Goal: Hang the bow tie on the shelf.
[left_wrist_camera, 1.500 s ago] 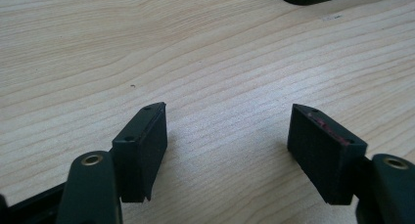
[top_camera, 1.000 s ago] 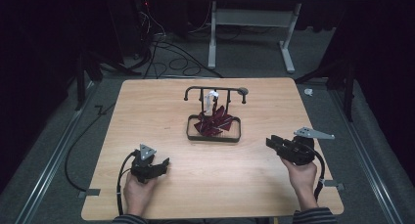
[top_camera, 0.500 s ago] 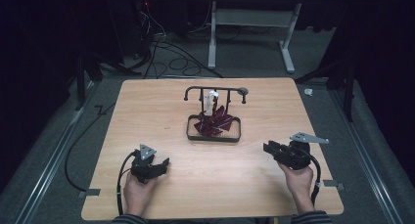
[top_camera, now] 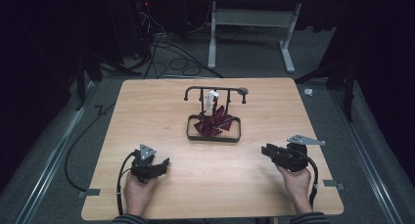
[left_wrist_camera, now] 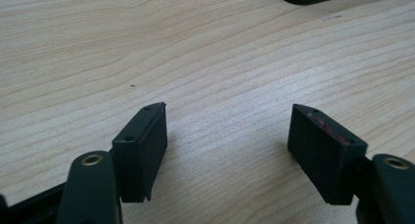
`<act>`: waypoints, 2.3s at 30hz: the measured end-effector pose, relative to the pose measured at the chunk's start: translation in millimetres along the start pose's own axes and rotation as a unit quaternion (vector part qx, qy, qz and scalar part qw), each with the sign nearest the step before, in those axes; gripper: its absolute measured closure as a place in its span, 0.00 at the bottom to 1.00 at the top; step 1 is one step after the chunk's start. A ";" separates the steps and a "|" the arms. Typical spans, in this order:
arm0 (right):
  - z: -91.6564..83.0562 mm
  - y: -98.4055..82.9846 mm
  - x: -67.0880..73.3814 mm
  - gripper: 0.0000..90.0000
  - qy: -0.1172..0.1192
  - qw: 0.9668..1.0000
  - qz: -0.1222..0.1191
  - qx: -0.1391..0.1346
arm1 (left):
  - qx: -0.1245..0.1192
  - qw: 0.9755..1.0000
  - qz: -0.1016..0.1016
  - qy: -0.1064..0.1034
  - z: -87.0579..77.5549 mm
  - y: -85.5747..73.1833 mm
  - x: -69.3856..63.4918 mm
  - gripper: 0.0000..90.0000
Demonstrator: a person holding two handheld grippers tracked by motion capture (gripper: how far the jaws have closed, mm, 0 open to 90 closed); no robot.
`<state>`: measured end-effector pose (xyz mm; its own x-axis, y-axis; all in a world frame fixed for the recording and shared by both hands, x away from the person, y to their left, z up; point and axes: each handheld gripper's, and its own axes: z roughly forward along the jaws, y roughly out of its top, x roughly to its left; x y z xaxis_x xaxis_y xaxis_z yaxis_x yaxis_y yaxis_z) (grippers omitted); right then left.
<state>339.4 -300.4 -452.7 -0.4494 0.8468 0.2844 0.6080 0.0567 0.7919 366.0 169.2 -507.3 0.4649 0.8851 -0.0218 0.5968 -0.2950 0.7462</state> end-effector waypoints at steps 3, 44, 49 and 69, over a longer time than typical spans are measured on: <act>2.0 -2.2 0.7 0.76 0.000 1.000 -0.003 0.003 | 0.000 1.000 0.000 0.000 0.0 0.0 0.0 0.35; 40.3 -27.4 2.2 0.75 -0.004 0.998 -0.016 0.068 | -0.001 1.000 -0.002 -0.001 -0.1 -0.1 0.1 0.35; 43.4 -28.3 3.1 0.74 -0.010 0.997 -0.019 0.073 | -0.001 1.000 -0.002 -0.001 -0.1 -0.2 0.2 0.35; 52.6 -31.2 12.4 0.71 -0.040 0.995 -0.059 0.064 | -0.001 1.000 -0.002 -0.001 -0.2 -0.3 0.2 0.35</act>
<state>349.2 -263.9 -502.3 -0.4718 0.8695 0.1458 0.6345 0.2200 0.7410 365.8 169.5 -507.3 0.4636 0.8856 -0.0273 0.5980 -0.2900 0.7472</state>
